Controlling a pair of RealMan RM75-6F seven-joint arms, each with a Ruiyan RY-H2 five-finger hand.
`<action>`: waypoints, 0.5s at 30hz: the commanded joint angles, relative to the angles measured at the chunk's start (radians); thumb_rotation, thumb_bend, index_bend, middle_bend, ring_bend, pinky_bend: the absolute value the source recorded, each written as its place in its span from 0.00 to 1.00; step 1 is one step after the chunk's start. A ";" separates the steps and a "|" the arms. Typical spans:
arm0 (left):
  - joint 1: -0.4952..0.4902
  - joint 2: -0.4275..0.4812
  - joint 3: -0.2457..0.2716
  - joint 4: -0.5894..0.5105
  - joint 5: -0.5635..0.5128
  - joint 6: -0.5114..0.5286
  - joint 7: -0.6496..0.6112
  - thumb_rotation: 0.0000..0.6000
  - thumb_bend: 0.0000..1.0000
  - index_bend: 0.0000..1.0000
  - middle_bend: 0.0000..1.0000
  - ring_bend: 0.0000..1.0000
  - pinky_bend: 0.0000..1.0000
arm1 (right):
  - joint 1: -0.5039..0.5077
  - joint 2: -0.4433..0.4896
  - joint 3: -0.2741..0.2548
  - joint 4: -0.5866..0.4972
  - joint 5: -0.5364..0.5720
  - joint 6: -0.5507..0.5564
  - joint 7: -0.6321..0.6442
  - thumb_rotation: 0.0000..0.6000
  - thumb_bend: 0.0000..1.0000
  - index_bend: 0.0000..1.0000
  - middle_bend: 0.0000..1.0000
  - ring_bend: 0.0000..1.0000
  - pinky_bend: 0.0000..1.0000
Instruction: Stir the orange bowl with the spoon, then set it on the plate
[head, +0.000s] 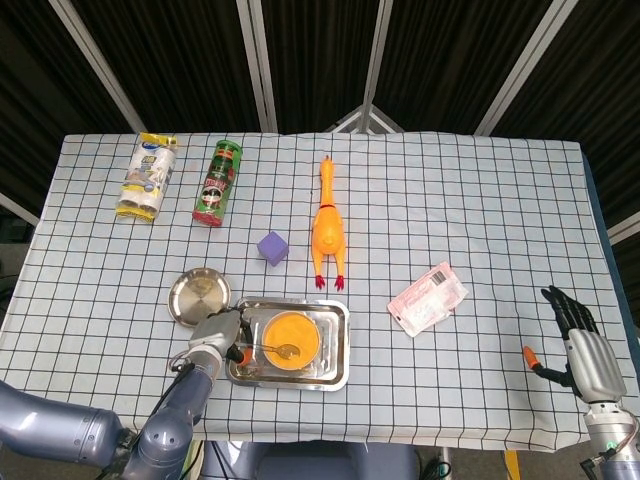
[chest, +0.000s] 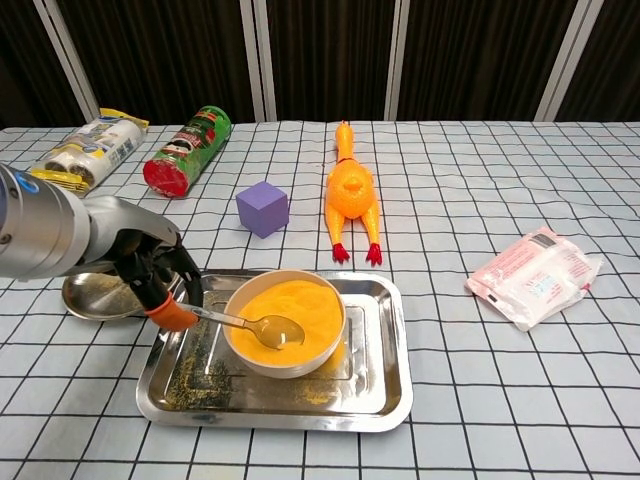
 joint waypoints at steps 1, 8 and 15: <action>-0.007 0.007 0.001 0.000 -0.008 -0.003 -0.006 1.00 0.58 0.49 0.03 0.00 0.00 | 0.000 0.000 0.000 0.000 -0.001 0.000 0.000 1.00 0.40 0.00 0.00 0.00 0.00; -0.003 0.048 -0.004 -0.034 -0.015 -0.030 -0.026 1.00 0.51 0.38 0.00 0.00 0.00 | 0.000 0.000 0.000 0.000 0.000 0.001 0.002 1.00 0.40 0.00 0.00 0.00 0.00; -0.004 0.089 0.009 -0.038 -0.012 -0.054 -0.052 1.00 0.47 0.32 0.00 0.00 0.00 | 0.000 0.000 -0.002 -0.002 -0.002 0.001 -0.001 1.00 0.40 0.00 0.00 0.00 0.00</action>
